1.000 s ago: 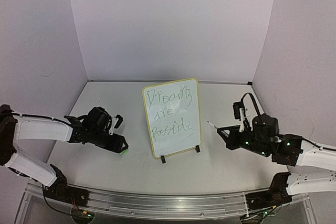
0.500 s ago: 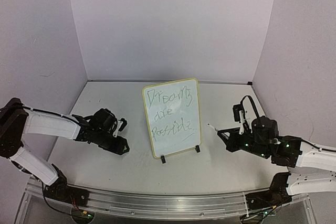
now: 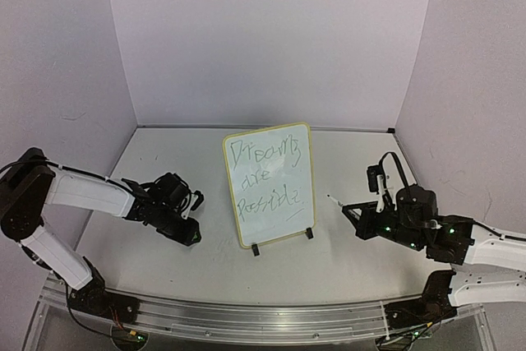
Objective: Write a sentence on the whiteboard
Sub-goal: Pick up the pen cap from the center of the board.
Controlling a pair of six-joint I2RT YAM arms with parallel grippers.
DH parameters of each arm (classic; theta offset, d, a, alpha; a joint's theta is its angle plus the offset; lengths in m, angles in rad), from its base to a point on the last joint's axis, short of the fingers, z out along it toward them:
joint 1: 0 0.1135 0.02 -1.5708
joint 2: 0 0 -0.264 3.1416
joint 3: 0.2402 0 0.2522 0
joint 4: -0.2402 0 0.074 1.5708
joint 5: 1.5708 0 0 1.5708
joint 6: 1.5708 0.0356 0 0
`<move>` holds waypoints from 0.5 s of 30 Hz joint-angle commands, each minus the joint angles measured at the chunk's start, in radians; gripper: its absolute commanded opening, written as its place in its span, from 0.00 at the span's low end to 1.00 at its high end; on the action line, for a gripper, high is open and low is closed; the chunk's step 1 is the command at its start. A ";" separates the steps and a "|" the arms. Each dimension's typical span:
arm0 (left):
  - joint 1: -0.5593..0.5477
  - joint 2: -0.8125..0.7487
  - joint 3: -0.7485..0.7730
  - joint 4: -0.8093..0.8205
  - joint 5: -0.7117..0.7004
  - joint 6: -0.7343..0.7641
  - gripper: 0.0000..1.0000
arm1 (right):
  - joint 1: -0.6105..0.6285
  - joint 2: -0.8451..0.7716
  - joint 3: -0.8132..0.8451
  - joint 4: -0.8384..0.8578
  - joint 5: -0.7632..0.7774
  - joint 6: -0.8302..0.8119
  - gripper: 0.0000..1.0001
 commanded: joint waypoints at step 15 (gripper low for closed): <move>-0.021 0.009 0.018 -0.040 -0.061 -0.022 0.06 | 0.004 -0.038 -0.001 0.005 0.020 0.018 0.00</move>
